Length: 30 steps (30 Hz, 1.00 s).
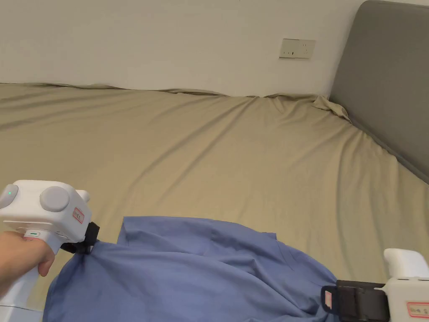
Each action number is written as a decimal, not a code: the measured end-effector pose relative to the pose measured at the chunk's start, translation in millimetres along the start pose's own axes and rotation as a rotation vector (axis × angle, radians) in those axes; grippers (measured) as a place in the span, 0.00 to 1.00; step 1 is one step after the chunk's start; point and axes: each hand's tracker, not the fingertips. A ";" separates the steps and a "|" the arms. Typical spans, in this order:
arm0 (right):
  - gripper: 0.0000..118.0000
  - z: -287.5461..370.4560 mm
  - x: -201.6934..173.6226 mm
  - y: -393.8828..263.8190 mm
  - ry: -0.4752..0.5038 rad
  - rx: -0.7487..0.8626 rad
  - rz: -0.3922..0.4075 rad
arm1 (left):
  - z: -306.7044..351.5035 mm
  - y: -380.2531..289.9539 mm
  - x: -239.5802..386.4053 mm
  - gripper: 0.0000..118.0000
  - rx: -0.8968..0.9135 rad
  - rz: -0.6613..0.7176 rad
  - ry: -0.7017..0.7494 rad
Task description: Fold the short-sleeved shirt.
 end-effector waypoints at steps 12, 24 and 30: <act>0.06 -32.2 -14.8 13.5 -0.051 -0.036 0.001 | 56.2 -19.0 -9.3 0.02 0.157 0.086 -0.088; 0.06 38.8 -48.8 84.4 0.077 0.247 0.047 | 177.6 -11.3 -40.5 0.02 0.456 0.145 -0.113; 0.06 68.8 -76.9 146.9 0.090 0.377 0.126 | 247.1 4.3 -55.9 0.02 0.593 0.121 -0.025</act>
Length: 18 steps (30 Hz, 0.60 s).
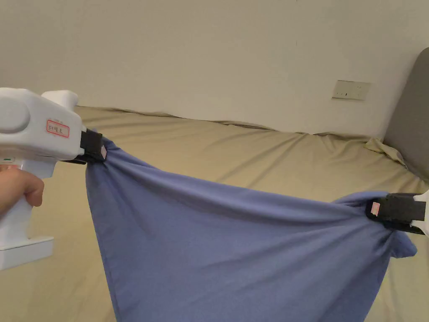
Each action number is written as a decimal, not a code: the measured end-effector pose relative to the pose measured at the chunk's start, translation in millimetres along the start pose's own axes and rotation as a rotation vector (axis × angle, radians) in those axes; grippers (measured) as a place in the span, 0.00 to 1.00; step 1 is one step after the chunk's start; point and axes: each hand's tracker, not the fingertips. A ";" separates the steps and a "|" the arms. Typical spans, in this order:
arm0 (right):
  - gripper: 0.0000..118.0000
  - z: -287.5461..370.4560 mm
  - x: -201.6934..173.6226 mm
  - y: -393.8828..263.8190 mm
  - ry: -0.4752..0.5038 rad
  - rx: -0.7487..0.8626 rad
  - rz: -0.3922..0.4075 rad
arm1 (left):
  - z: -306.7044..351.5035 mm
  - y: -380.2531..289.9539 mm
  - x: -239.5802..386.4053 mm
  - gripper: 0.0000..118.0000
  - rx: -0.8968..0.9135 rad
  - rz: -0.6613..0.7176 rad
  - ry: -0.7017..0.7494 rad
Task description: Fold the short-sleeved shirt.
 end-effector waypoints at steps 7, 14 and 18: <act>0.06 -7.1 -28.8 99.1 -0.012 0.134 0.094 | 48.3 72.4 7.3 0.02 0.084 -0.140 0.087; 0.06 -13.6 -50.1 169.6 0.009 0.251 0.092 | 69.7 126.0 8.6 0.02 0.178 -0.139 0.142; 0.06 -21.1 -56.5 177.2 0.017 0.270 0.085 | 65.7 134.1 -0.3 0.02 0.187 -0.099 0.148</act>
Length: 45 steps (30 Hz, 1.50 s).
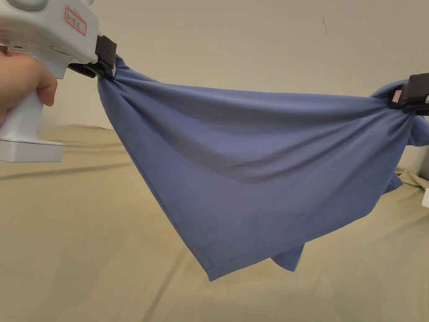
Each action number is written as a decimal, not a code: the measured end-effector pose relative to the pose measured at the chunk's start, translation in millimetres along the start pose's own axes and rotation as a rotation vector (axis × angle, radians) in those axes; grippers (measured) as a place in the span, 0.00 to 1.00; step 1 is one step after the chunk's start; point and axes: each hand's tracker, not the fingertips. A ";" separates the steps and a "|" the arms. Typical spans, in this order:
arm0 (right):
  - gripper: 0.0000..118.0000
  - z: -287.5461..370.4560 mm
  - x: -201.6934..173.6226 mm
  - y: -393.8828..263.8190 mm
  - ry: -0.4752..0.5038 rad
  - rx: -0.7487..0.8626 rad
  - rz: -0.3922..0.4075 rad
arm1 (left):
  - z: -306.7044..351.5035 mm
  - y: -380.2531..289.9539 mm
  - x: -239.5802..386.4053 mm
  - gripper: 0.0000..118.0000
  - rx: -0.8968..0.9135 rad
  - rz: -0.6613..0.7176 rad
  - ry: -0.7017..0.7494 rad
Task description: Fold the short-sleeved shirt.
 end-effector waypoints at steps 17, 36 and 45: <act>0.06 18.2 12.1 -235.3 -0.055 -0.314 0.011 | -23.6 -266.9 22.4 0.02 -0.298 0.038 -0.023; 0.16 143.8 55.8 -406.1 -0.087 -0.480 -0.160 | 101.6 -477.9 29.7 0.06 -0.460 0.250 -0.043; 0.90 195.3 16.7 -358.0 -0.110 -0.190 0.061 | 151.1 -430.9 47.8 0.73 -0.143 0.220 -0.028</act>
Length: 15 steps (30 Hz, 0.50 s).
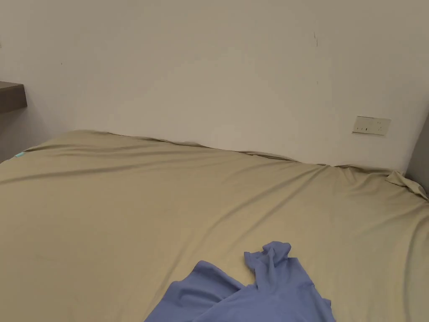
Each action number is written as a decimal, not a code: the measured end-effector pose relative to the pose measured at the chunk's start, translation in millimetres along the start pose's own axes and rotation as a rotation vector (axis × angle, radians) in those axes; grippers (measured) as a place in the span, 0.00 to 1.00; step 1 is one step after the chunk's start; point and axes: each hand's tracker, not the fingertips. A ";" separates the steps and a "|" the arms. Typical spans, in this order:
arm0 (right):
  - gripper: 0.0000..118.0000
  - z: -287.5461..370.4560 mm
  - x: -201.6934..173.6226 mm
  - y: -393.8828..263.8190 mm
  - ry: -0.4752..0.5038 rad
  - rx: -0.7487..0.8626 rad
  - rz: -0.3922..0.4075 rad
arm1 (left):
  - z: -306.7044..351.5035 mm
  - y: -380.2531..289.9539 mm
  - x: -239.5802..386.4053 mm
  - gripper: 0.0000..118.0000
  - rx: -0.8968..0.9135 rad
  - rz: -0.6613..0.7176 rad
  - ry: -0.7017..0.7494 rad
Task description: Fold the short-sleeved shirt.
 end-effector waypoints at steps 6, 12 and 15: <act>0.08 42.1 -30.6 -4.3 -0.140 0.157 0.127 | 48.7 3.2 32.7 0.64 0.274 -0.156 0.075; 0.04 53.3 -36.5 -14.7 -0.068 0.122 0.081 | 66.3 -2.9 56.1 0.00 0.329 -0.295 0.135; 0.04 51.5 -39.5 -15.2 -0.050 0.119 0.105 | 53.5 -3.5 54.4 0.00 0.229 -0.296 0.148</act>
